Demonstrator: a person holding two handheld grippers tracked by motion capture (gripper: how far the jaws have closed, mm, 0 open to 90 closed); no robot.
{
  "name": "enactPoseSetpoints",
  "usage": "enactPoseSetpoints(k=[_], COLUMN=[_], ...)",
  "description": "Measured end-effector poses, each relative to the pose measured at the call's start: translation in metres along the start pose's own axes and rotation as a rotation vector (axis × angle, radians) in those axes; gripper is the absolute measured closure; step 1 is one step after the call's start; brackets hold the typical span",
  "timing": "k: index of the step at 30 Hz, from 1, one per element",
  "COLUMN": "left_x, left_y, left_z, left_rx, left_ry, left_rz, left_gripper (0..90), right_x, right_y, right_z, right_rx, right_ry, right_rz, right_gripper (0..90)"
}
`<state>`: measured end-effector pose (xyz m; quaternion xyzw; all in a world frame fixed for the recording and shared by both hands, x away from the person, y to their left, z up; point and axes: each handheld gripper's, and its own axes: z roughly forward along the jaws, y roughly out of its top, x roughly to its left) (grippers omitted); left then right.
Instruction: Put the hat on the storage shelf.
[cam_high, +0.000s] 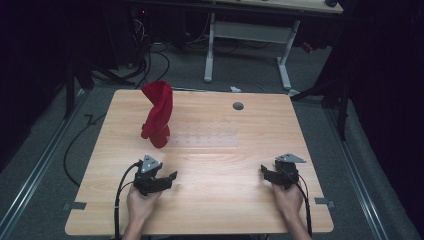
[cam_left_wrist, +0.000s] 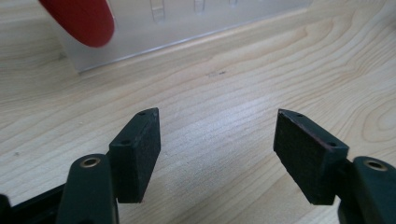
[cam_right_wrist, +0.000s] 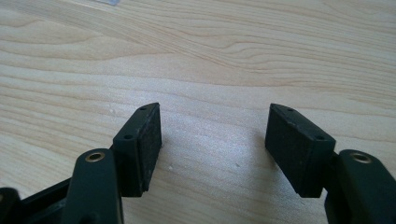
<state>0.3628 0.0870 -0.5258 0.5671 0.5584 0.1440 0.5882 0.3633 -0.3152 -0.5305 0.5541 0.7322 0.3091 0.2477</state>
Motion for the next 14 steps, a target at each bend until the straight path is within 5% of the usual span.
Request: enactPoseSetpoints(k=[7,14], left_x=[0.001,0.001], left_y=[-0.019,-0.018], left_z=[0.018,0.019], left_rx=[0.034,0.039], left_ry=[0.086,0.083], left_rz=[0.096,0.086], left_gripper=[30.4,30.3], right_x=[0.000,0.000], right_y=[0.000,0.000], right_z=[0.000,0.000], right_rx=[0.000,0.001], right_ry=[0.001,0.002], right_rz=[0.000,-0.001], right_gripper=[36.4,36.3])
